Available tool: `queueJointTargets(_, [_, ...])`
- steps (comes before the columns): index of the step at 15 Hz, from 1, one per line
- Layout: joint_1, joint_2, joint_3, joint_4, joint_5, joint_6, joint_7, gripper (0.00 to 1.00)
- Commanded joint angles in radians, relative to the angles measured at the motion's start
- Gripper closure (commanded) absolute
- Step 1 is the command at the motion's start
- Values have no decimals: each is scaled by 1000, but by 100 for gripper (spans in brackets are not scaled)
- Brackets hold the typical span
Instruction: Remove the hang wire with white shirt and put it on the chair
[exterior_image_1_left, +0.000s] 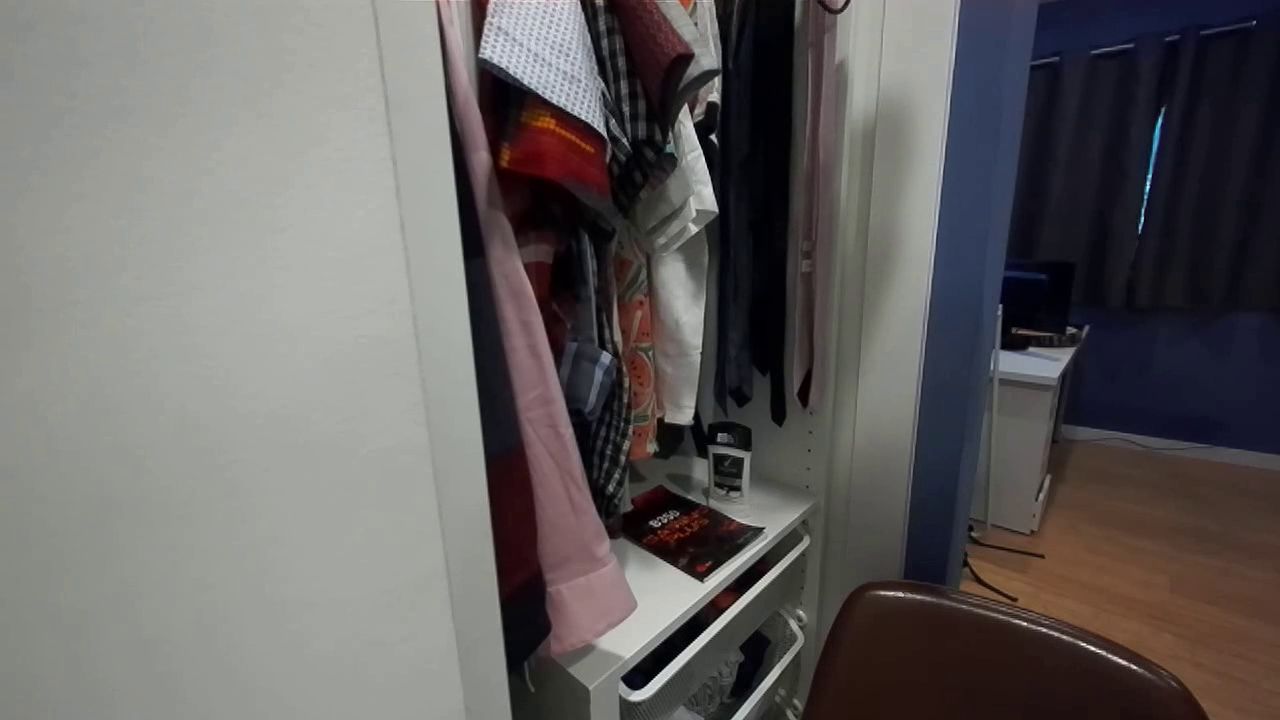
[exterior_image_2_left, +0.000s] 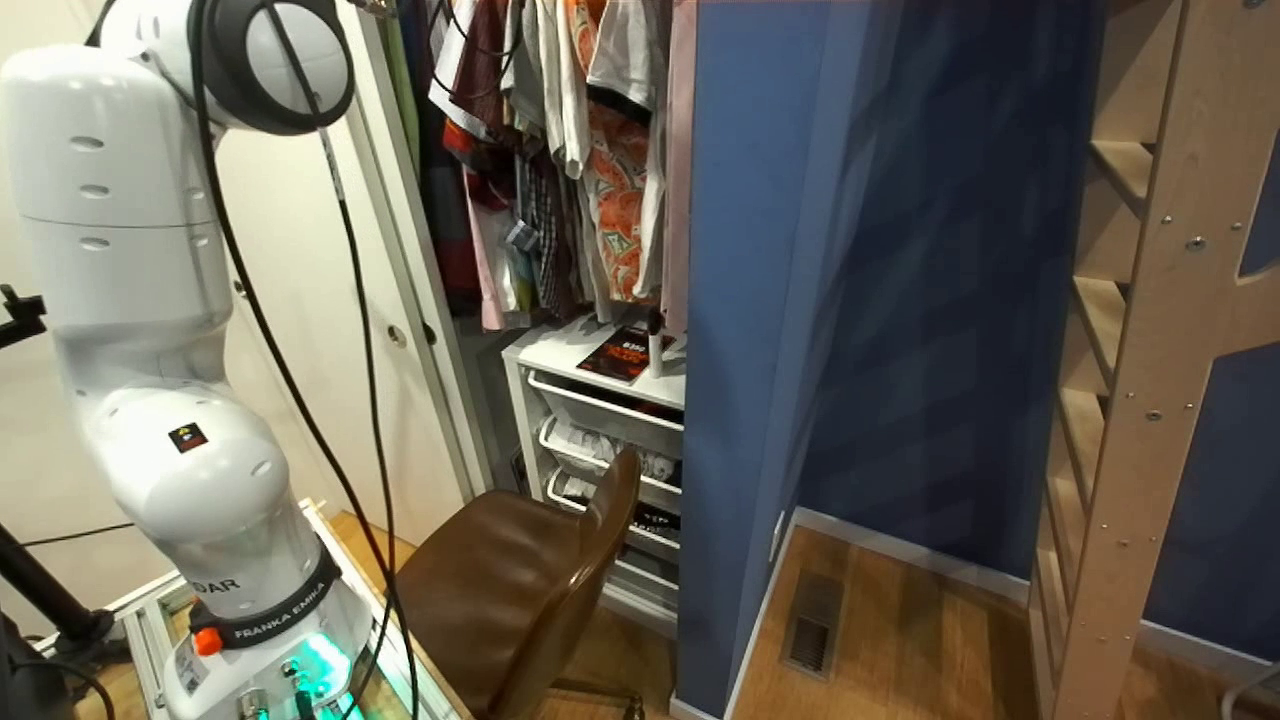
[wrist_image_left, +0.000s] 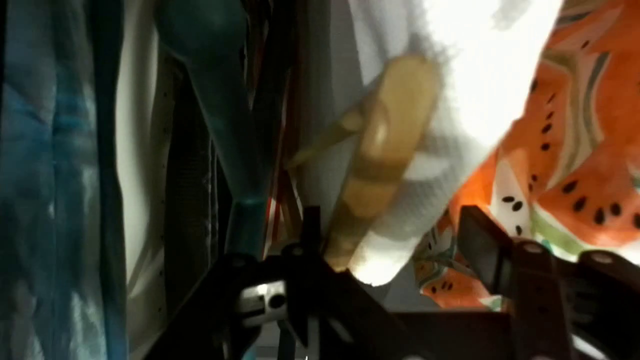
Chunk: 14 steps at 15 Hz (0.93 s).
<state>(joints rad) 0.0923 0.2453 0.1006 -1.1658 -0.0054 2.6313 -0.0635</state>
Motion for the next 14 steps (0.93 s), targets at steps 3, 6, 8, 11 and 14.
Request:
queueJointTargets(3, [10,-80,-13,47,-41,-212,26,0])
queueJointTargets(6, [9,-102,-2,76,-19,-364,14,0])
queueJointTargets(8, [8,-106,3,97,-7,-446,7,0])
queueJointTargets(11, [8,-95,11,129,6,-539,5,0])
queueJointTargets(14, [10,-74,10,152,-13,-596,22,0])
